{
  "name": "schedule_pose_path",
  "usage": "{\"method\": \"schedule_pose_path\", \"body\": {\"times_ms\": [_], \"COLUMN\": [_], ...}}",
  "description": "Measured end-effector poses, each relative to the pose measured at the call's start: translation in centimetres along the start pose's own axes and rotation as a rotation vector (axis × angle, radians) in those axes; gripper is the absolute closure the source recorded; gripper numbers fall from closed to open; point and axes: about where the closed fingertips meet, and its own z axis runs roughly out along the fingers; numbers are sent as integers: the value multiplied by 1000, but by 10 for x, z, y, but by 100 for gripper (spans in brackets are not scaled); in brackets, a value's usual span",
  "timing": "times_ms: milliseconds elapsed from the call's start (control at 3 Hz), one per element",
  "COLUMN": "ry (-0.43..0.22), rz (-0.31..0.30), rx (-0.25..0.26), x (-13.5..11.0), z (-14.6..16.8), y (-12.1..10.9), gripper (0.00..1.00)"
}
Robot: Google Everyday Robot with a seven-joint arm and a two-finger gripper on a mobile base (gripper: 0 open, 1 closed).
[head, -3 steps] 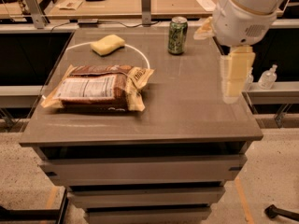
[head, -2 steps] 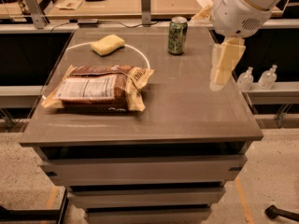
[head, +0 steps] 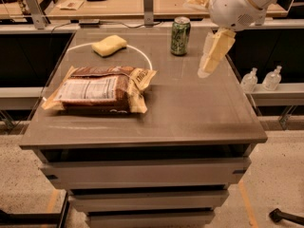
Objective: Move sponge near brown chip bag
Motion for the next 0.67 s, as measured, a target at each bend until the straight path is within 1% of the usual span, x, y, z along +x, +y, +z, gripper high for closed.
{"method": "schedule_pose_path", "body": {"times_ms": [333, 667], "ry": [0, -30], "rz": [0, -29], "rx": [0, 5], "x": [0, -5], "z": [0, 7], "y": [0, -9], "gripper": [0, 0]}}
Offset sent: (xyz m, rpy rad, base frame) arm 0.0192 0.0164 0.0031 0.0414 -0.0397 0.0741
